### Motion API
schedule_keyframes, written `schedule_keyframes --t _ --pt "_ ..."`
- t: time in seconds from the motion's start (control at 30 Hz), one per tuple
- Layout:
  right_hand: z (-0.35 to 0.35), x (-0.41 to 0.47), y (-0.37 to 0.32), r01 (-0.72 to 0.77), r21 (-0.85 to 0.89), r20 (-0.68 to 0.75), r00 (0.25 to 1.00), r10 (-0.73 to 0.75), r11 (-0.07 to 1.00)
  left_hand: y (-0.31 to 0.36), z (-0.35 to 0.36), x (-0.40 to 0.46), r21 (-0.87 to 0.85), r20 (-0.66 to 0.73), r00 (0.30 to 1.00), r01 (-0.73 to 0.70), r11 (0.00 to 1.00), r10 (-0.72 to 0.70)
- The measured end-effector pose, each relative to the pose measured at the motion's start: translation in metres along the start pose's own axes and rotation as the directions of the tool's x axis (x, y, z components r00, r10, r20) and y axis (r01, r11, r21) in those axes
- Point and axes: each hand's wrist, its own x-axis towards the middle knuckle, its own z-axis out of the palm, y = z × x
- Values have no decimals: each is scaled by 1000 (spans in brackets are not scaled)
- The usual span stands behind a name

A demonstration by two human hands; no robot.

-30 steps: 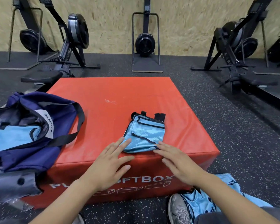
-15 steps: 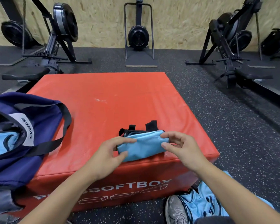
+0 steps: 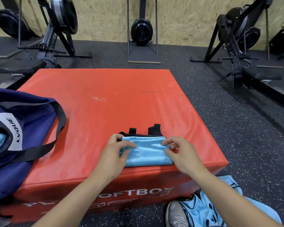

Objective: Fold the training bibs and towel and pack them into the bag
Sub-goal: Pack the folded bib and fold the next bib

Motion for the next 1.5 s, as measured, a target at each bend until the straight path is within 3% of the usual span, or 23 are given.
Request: schedule_keyframes --t 0.13,0.23,0.37,0.47,0.6,0.7,1.07,1.3,1.5 --pt "1 -3 -1 42 -1 -26 999 -42 999 4 4 -4 43 -105 994 31 999 -27" --pt "8 -2 4 21 -57 42 999 -19 998 3 8 -9 174 -52 993 114 978 -106" --pt "12 -3 3 11 -51 52 999 -9 999 5 13 -15 206 72 994 61 977 -77" --pt "10 -6 -2 -11 75 67 998 6 997 5 10 -16 108 96 993 61 992 -72" --pt "13 -15 -18 -63 354 49 998 49 933 8 -8 -20 -196 72 997 22 980 -8" --pt "19 -20 -29 -103 480 87 994 69 871 12 -31 -28 -241 46 998 -34 970 47" --pt "113 -52 -145 -229 675 348 937 -28 701 5 -188 -102 -107 -57 998 29 994 -36" --pt "226 -51 -272 -307 722 502 850 -163 620 -30 -328 -150 71 -281 940 221 973 -193" --pt "315 -34 -356 -479 687 666 716 -210 547 -68 -423 -143 260 -420 856 432 863 -302"
